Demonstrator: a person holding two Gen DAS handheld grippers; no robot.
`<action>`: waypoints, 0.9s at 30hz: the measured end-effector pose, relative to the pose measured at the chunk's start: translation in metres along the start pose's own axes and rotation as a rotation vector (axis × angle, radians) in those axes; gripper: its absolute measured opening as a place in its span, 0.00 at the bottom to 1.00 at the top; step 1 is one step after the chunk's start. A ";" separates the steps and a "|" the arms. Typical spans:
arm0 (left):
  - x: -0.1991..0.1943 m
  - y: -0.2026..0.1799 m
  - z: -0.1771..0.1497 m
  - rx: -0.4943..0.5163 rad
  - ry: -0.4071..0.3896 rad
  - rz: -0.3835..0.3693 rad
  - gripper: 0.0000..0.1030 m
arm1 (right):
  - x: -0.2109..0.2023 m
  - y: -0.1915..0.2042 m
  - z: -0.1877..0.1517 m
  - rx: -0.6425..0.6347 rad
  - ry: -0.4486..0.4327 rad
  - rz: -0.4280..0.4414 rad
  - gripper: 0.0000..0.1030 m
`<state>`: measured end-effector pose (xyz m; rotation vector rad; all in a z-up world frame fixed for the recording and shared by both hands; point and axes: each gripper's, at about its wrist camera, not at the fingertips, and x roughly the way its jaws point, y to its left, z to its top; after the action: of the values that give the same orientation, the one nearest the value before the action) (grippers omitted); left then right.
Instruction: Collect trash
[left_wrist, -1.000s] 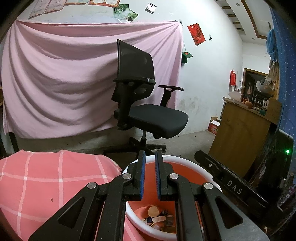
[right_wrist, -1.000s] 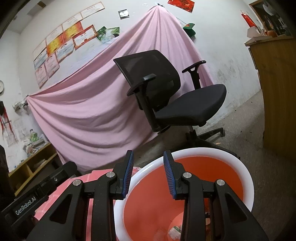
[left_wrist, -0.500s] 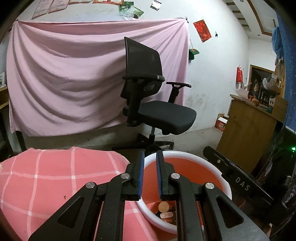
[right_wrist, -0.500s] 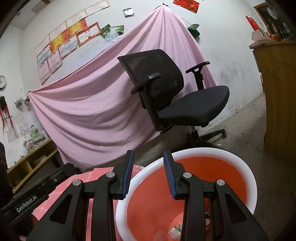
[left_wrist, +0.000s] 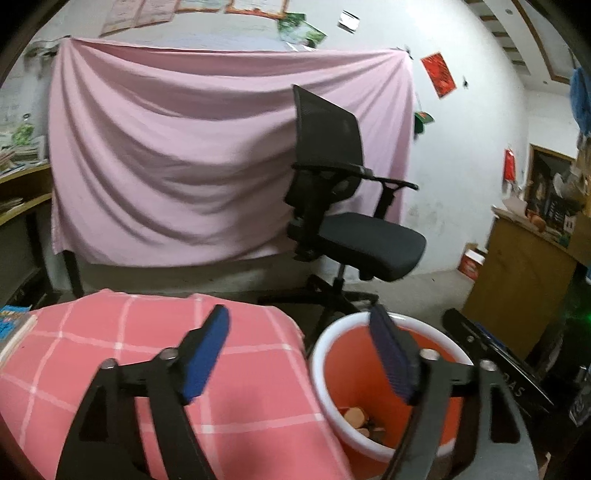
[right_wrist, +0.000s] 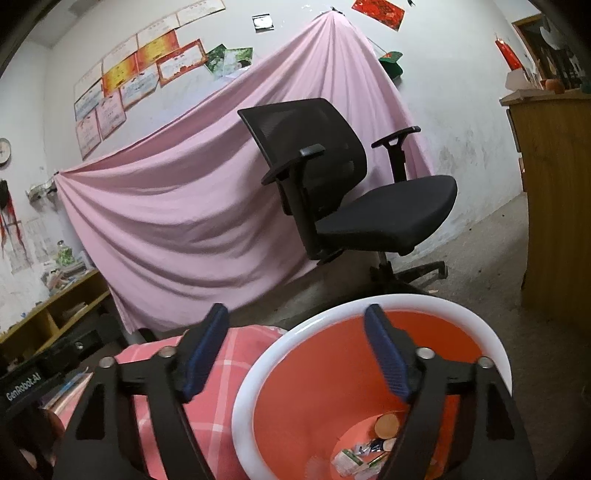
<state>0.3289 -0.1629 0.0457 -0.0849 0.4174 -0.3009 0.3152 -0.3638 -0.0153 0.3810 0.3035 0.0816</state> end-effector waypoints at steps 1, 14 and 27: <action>-0.002 0.004 0.000 -0.010 -0.006 0.006 0.83 | 0.000 0.001 0.000 -0.003 -0.001 -0.006 0.78; -0.046 0.035 -0.008 -0.013 -0.092 0.137 0.98 | -0.019 0.027 0.001 -0.076 -0.053 -0.014 1.00; -0.089 0.062 -0.019 -0.043 -0.136 0.175 0.98 | -0.056 0.060 -0.006 -0.154 -0.108 -0.001 1.00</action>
<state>0.2606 -0.0772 0.0540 -0.1091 0.2943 -0.1128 0.2585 -0.3140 0.0178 0.2314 0.1891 0.0823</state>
